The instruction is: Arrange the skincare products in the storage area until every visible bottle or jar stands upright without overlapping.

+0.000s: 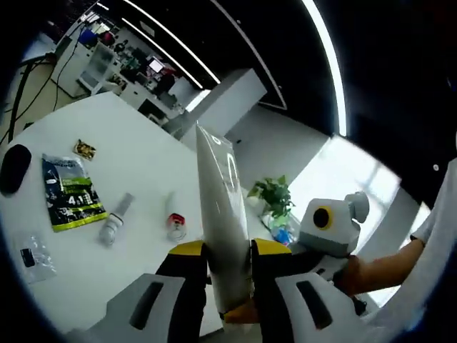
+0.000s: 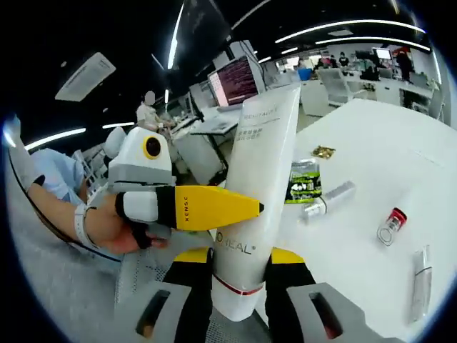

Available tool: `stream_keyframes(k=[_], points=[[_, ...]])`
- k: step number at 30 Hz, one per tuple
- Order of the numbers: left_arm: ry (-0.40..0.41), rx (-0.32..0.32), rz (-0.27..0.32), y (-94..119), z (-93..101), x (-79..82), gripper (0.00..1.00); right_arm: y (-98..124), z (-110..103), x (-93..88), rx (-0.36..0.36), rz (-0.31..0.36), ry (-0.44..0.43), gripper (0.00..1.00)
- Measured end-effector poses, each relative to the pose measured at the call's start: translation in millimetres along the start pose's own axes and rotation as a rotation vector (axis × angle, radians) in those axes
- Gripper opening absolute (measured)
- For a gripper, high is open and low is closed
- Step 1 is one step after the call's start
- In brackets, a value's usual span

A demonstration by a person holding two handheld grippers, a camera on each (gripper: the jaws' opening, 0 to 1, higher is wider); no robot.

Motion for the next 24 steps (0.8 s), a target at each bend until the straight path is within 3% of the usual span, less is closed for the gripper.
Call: stream_keyframes(k=[9,16,19,22,24], points=[[-0.081,-0.032,-0.01,1,5.7,0.1,0.22,6,-9,-6.7,0.06,-0.005,-0.037,0.2],[-0.015,-0.092,-0.024,4,12.1,0.7,0.22,13,-19,-11.4,0.103,-0.007,0.011,0.2],[-0.027,-0.11,-0.029,5,17.3,0.1,0.19,13,-19,-13.7,0.122,-0.015,0.02,0.21],[-0.061,-0.121,-0.026,7,23.4,1.3,0.14,7,-20,-16.9,0.088,-0.033,0.067,0.23],[-0.087,-0.116,-0.043,8,22.4,-0.5,0.12,2,-21,-18.9,0.079,-0.043,0.05,0.25]])
Point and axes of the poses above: the point that each gripper's makers call its tool centre point, and the gripper's own axes: y roughly backward along the fingers, z roughly to its right, x roughly out of its top, the point moved 3 cm from there along y, roughly backward along the fingers, and after that the axes turned 13 degrees about -y, right-handed, at the moved point
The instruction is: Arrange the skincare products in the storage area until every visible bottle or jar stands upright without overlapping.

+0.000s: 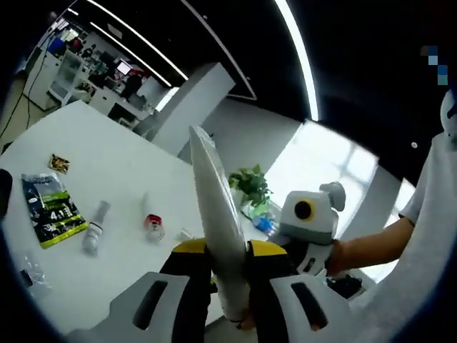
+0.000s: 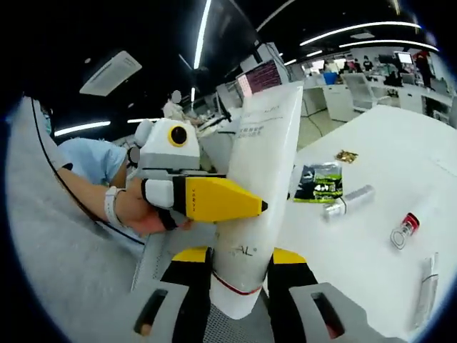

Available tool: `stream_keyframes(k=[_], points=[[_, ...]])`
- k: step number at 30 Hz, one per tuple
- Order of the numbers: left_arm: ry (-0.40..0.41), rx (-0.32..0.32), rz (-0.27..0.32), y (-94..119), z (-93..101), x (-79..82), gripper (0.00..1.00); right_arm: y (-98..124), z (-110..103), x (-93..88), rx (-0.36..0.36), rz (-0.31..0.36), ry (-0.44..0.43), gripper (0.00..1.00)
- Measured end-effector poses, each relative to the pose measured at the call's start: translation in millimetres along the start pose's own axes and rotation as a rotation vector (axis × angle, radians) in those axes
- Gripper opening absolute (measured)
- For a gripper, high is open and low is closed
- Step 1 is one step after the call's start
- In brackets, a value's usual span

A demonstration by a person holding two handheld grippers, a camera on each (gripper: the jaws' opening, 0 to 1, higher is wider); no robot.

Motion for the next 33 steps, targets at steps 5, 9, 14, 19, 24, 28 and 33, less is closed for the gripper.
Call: stream_keyframes(k=[5,9,14,19,24,28,33], points=[[-0.011,0.015,-0.013,1,-0.8,-1.2,0.11,-3,2,-1.7,-0.028,0.006,0.0,0.26],[-0.04,0.025,-0.022,2,0.4,-2.2,0.1,4,3,-1.9,-0.038,0.023,-0.01,0.26],[-0.079,0.073,-0.037,2,-5.5,-3.8,0.1,26,9,-0.7,-0.05,0.079,-0.079,0.36],[-0.153,0.119,-0.096,0,-6.6,-11.6,0.11,49,15,22.0,-0.078,0.25,-0.217,0.39],[-0.234,0.145,-0.151,-3,-3.8,-19.4,0.11,37,18,43.9,-0.119,0.315,-0.276,0.44],[-0.259,0.168,-0.168,-3,-5.4,-21.1,0.11,17,13,49.6,-0.133,0.272,-0.304,0.44],[-0.347,0.214,-0.237,-4,-8.7,-29.6,0.11,5,11,54.8,-0.182,0.26,-0.326,0.41]])
Point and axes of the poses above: the point that each gripper's makers call its tool centre point, and the gripper's own axes: y roughly backward along the fingers, z roughly to its right, x roughly out of its top, the point moved 3 cm from there along y, roughly backward along the fingers, and after that the axes turned 13 degrees about -y, right-handed, at the moved point
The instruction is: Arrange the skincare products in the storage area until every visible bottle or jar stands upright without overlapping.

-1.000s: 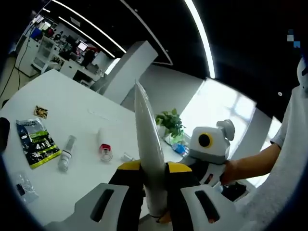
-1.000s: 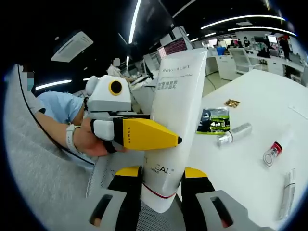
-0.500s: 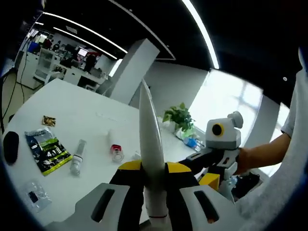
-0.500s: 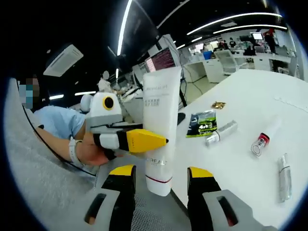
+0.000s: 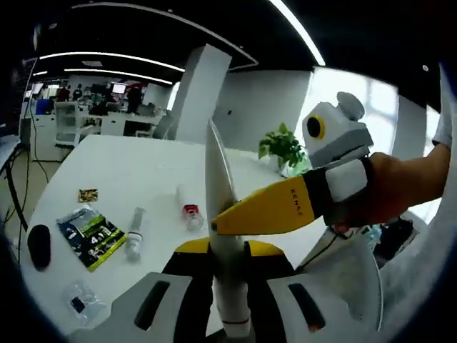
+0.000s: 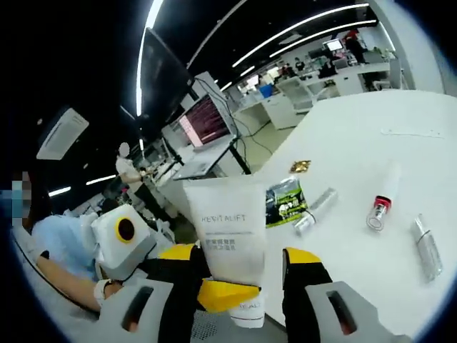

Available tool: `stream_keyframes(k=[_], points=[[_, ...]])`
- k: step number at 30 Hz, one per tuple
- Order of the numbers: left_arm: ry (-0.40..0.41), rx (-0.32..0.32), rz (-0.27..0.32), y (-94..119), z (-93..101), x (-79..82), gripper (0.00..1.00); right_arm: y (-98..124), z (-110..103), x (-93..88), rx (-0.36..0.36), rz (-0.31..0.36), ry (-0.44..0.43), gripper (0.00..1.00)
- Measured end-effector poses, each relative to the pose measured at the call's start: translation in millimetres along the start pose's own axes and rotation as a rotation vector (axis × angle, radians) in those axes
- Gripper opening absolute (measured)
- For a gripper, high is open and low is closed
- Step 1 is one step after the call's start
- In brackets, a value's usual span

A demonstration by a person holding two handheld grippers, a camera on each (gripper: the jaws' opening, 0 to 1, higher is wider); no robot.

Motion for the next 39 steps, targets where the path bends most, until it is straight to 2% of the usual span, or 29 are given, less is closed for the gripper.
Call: stream_keyframes(k=[2,4,5,7,10,13,16,20,22,25,26,29,35,37,38,39], points=[[-0.029,0.001,-0.008,-3,4.2,0.3,0.12,-6,-2,-3.6,-0.028,-0.012,0.022,0.39],[-0.052,0.005,-0.001,-2,6.7,2.1,0.12,-6,10,-1.9,-0.118,0.005,0.077,0.33],[-0.043,0.011,-0.004,-3,6.2,1.6,0.12,-7,4,-0.5,-0.083,0.021,0.054,0.33],[-0.045,0.022,0.011,-2,4.2,4.1,0.13,-4,2,2.1,-0.064,0.038,0.088,0.31],[-0.139,0.034,0.059,-3,4.5,11.5,0.15,2,-1,6.0,-0.048,0.057,0.128,0.3],[-0.202,0.041,0.049,-3,6.8,13.9,0.17,5,-1,7.3,-0.04,0.06,0.146,0.3],[-0.3,0.052,0.039,0,5.3,14.9,0.18,6,-2,8.1,-0.029,0.062,0.153,0.3],[-0.326,0.064,0.016,5,0.3,10.0,0.17,4,-3,7.8,-0.034,0.061,0.186,0.29],[-0.326,0.071,-0.001,9,-3.9,5.7,0.17,4,-1,10.3,-0.036,0.066,0.193,0.29],[-0.369,0.068,-0.09,12,-9.1,-11.5,0.2,6,2,21.0,-0.041,0.085,0.208,0.29],[-0.39,0.068,-0.086,12,-10.1,-13.0,0.22,6,4,24.6,-0.045,0.088,0.211,0.29],[-0.414,0.085,-0.139,12,-18.3,-23.5,0.22,9,12,33.9,-0.067,0.1,0.232,0.3],[-0.392,0.136,-0.198,3,-29.2,-40.1,0.2,23,38,51.2,-0.127,0.123,0.231,0.3],[-0.392,0.158,-0.25,1,-33.1,-52.8,0.19,29,47,56.8,-0.15,0.132,0.234,0.3],[-0.457,0.157,-0.299,0,-34.9,-59.4,0.18,32,52,58.8,-0.162,0.133,0.233,0.3],[-0.498,0.154,-0.318,-1,-34.9,-60.8,0.17,36,59,61.3,-0.177,0.135,0.235,0.3]])
Point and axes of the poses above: the point that each gripper's makers call its tool centre point, and the gripper's own axes: y roughly backward along the fingers, z roughly to its right, x roughly out of its top, the point moved 3 cm from there along y, roughly backward along the fingers, and after that the axes turned 13 degrees about -y, right-handed, at the moved point
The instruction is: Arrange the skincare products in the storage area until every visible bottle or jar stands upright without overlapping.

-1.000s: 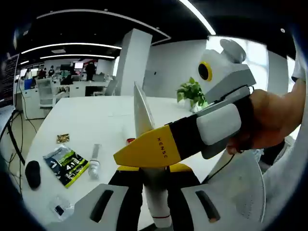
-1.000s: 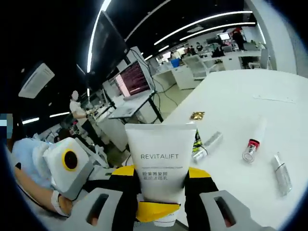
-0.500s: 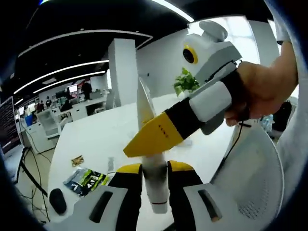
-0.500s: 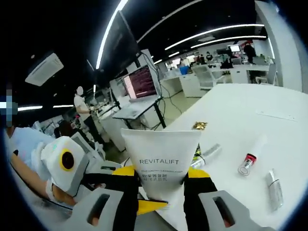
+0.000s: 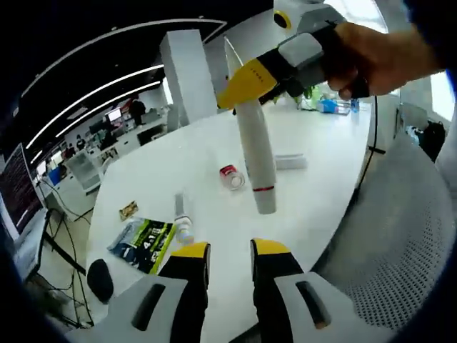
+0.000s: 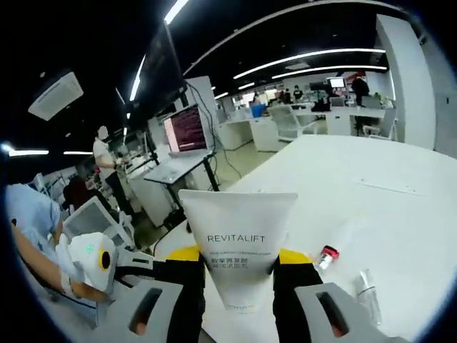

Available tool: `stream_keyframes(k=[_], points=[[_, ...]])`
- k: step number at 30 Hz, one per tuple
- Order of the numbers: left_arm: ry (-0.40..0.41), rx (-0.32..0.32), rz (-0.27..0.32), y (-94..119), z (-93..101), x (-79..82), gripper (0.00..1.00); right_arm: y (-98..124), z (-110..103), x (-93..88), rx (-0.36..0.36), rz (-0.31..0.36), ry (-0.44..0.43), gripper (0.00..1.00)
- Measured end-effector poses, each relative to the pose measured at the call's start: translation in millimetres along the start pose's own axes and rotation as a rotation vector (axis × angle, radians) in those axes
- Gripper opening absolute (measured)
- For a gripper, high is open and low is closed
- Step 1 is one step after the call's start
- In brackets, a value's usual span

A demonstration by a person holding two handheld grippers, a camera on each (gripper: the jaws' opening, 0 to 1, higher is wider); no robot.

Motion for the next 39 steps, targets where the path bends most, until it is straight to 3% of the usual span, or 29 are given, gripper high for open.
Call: stream_keyframes(k=[3,12,28,35,39], points=[[0.001,0.003,0.029,3,1.8,3.3,0.13,4,21,2.6,-0.044,-0.002,0.003,0.3],[-0.021,0.002,0.003,1,4.4,-1.8,0.09,9,66,13.6,-0.148,-0.005,-0.015,0.3],[-0.016,-0.007,-0.023,-1,4.1,-6.3,0.08,-1,86,37.4,-0.214,0.063,-0.008,0.3],[0.0,-0.002,-0.021,0,2.7,-7.3,0.05,3,120,60.6,-0.279,0.082,0.021,0.31],[0.0,0.0,-0.019,1,2.3,-6.8,0.03,-1,140,79.8,-0.309,0.11,-0.017,0.31]])
Point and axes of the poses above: the point that each gripper's makers call its tool centre point, and the gripper's own axes: y roughly backward along the fingers, z roughly to its right, x roughly out of its top, the point moved 3 cm from there along y, roughly backward along the fingers, and after that the axes turned 13 degrees about -y, right-handed, at the moved point
